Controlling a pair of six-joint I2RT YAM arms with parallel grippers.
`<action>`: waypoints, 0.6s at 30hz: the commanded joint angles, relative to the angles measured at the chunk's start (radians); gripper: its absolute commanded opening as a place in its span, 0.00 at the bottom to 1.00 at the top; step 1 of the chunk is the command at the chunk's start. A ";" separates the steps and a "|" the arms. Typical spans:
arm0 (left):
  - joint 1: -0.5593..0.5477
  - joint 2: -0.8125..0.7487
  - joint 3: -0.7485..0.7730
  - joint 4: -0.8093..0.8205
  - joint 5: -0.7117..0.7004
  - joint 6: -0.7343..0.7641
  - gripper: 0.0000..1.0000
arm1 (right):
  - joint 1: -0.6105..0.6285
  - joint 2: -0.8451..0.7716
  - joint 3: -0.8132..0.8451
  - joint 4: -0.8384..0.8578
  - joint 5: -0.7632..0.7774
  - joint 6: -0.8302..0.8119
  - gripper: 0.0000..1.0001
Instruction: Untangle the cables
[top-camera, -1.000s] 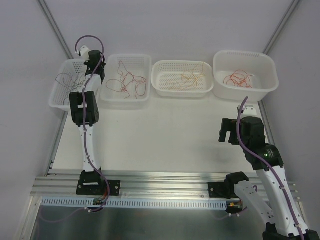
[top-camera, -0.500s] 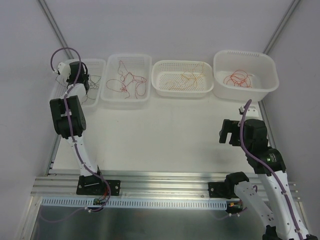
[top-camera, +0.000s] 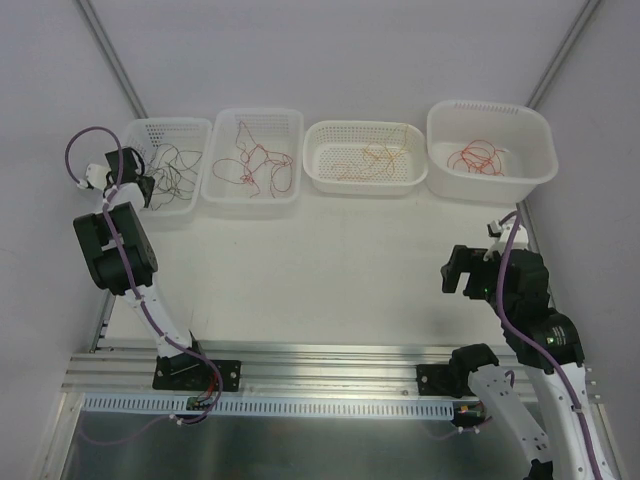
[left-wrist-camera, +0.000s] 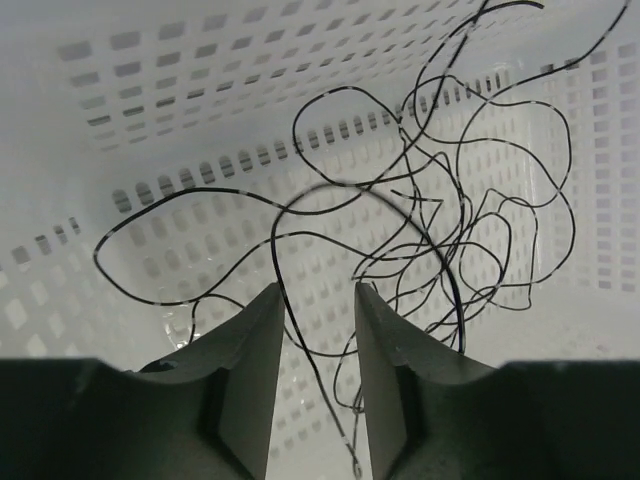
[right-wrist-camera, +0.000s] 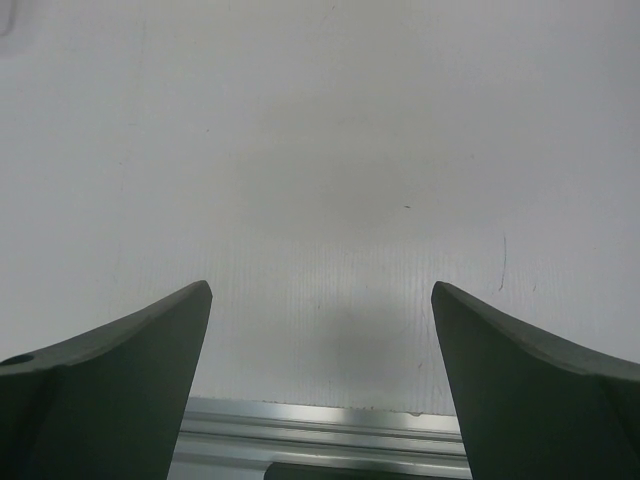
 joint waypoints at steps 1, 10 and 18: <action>0.011 -0.071 0.023 -0.039 0.103 0.008 0.35 | 0.005 -0.027 0.049 -0.027 -0.019 0.019 0.97; 0.020 -0.152 0.049 -0.079 0.149 0.024 0.63 | 0.005 -0.080 0.094 -0.079 0.005 0.004 0.97; 0.031 -0.259 0.003 -0.151 0.133 0.037 0.87 | 0.005 -0.131 0.115 -0.103 -0.010 -0.015 0.97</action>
